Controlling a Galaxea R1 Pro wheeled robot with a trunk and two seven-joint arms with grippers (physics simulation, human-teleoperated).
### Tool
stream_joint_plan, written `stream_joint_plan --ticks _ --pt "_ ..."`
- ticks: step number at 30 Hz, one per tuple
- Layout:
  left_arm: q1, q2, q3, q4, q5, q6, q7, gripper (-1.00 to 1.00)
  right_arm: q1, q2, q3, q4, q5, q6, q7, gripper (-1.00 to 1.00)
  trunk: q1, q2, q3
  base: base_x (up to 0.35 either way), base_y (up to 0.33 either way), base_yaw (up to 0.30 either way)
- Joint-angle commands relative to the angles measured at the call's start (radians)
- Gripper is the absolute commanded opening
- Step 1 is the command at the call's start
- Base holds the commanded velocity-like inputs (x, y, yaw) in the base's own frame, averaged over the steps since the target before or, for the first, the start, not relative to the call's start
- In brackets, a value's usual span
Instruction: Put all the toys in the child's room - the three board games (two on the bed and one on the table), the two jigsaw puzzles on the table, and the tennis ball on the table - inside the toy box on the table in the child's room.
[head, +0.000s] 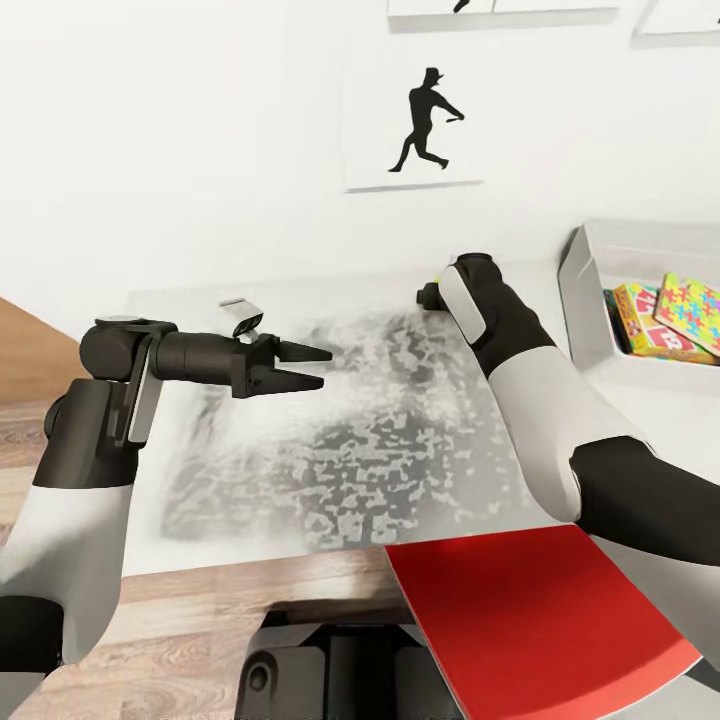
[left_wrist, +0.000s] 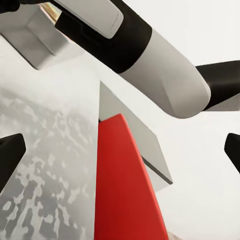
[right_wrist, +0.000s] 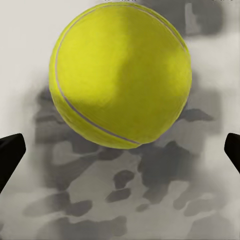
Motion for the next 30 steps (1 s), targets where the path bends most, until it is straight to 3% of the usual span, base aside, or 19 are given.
stream_joint_plan --ticks 1,10,19,30 --pt "-0.001 0.001 -0.002 0.000 0.003 0.011 -0.001 1.00 -0.002 -0.001 0.004 -0.005 -0.010 0.004 -0.010 1.00 0.001 -0.002 -0.003 0.000 0.000 0.000" --pt "-0.001 0.000 -0.003 0.000 0.003 0.011 -0.001 1.00 -0.017 -0.001 0.005 -0.043 -0.010 0.013 -0.013 1.00 0.001 -0.002 -0.018 0.000 0.000 0.000" --pt "-0.001 0.000 -0.005 0.000 0.003 0.011 -0.001 1.00 -0.038 0.000 0.004 -0.045 -0.013 0.036 -0.082 1.00 0.001 -0.002 -0.032 0.000 0.000 0.000" --pt "-0.001 0.000 -0.005 0.000 0.003 0.011 -0.001 1.00 -0.043 0.001 0.004 -0.045 -0.012 0.037 -0.091 1.00 0.001 -0.002 -0.050 0.000 0.000 0.000"
